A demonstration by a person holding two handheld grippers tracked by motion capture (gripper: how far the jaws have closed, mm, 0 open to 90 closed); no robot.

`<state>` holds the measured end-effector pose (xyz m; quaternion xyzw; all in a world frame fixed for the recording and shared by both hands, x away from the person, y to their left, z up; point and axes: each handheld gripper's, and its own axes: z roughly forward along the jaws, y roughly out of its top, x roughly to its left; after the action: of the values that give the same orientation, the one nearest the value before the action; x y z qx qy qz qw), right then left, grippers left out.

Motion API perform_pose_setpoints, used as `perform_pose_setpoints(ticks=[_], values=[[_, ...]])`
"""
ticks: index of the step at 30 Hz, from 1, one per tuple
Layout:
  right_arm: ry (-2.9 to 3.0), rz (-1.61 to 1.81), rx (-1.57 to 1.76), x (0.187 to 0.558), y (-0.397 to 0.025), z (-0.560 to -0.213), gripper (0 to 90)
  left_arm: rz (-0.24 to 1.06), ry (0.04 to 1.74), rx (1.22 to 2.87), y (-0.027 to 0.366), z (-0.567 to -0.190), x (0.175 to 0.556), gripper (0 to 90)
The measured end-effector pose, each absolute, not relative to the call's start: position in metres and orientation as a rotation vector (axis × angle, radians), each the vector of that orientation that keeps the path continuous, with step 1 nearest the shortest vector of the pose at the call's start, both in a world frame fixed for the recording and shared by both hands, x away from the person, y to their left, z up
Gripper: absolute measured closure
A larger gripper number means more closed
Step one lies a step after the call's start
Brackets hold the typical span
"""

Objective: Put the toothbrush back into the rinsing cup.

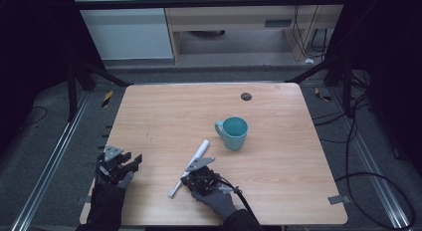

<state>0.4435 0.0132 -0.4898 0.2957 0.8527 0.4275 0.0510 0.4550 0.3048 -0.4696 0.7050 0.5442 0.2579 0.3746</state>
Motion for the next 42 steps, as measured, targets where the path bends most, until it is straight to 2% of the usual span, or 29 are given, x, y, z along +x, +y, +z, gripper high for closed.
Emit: perform_pose_setpoints(ticks=[7, 17, 30, 42], values=[[2.419, 1.315, 1.008, 0.47, -0.015, -0.473, 89.6, 0.658, 1.394, 1.808, 0.304, -0.47, 0.455, 51.6], [2.282, 1.253, 1.142, 0.515, -0.026, -0.476, 89.6, 0.65, 1.392, 1.812, 0.304, -0.471, 0.456, 51.6], [2.257, 1.22, 1.176, 0.534, -0.018, -0.488, 89.5, 0.647, 1.392, 1.814, 0.304, -0.471, 0.456, 51.6], [2.279, 1.174, 1.166, 0.533, -0.018, -0.489, 89.4, 0.644, 1.39, 1.818, 0.303, -0.471, 0.457, 51.6]])
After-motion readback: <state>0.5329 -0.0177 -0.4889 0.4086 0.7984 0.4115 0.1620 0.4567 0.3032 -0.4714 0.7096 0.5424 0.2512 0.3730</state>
